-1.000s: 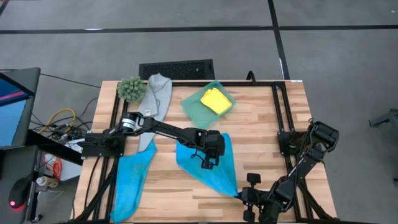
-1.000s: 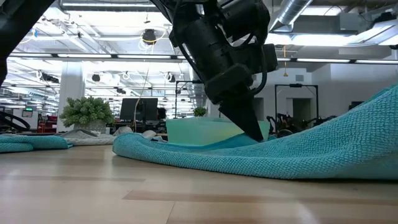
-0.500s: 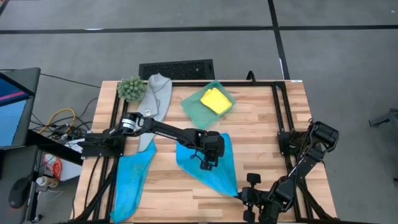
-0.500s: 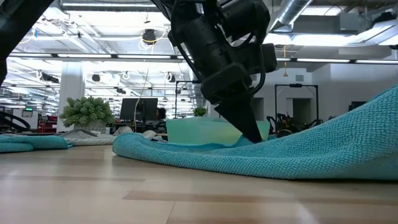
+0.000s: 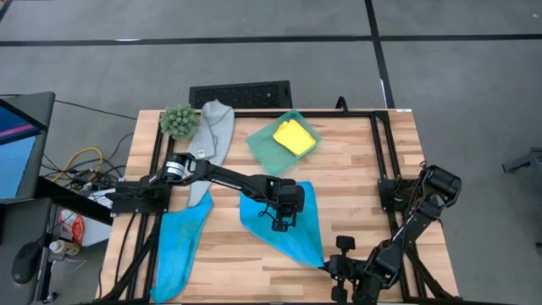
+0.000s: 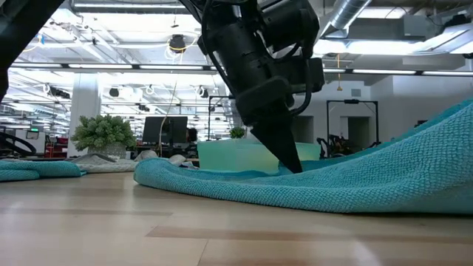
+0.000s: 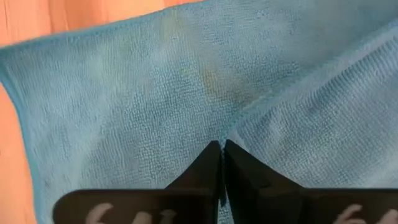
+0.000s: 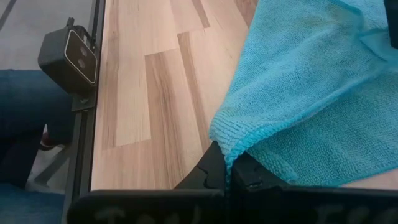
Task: Fold microfiber towels
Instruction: Fold the right blue microfiber towel
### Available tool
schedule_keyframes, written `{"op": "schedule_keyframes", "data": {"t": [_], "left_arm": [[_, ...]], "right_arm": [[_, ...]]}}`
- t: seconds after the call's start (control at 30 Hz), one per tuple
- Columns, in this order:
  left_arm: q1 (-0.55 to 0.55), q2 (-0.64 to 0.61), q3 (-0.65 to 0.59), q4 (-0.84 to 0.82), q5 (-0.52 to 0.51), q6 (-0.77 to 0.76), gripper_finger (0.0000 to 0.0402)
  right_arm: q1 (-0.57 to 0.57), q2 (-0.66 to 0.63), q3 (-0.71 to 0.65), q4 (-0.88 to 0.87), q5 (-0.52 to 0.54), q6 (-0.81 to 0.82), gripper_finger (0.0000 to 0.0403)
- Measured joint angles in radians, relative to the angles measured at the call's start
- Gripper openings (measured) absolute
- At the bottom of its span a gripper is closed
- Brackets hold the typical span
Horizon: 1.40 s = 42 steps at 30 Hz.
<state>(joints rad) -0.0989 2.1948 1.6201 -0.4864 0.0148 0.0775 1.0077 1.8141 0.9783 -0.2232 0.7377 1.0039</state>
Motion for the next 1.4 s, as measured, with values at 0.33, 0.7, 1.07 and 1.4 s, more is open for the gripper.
{"op": "schedule_keyframes", "data": {"t": [0.33,0.7,1.07,1.4], "left_arm": [[-0.090,0.000,0.249,-0.406,-0.163,-0.089,0.0001],[-0.310,-0.011,0.739,-1.083,-0.576,-0.299,0.0000],[-0.490,-0.273,0.609,-1.078,-0.859,-0.610,0.0000],[-0.498,-0.322,0.609,-1.090,-0.956,-0.591,0.0000]], "right_arm": [[-0.044,-0.074,0.000,-0.013,0.098,-0.077,0.0003],[-0.108,-0.416,0.000,-0.133,0.115,-0.330,0.0004],[-0.110,-0.570,0.000,-0.255,-0.121,-0.303,0.0003],[-0.236,-0.617,0.201,-0.532,-0.177,-0.426,0.0003]]}}
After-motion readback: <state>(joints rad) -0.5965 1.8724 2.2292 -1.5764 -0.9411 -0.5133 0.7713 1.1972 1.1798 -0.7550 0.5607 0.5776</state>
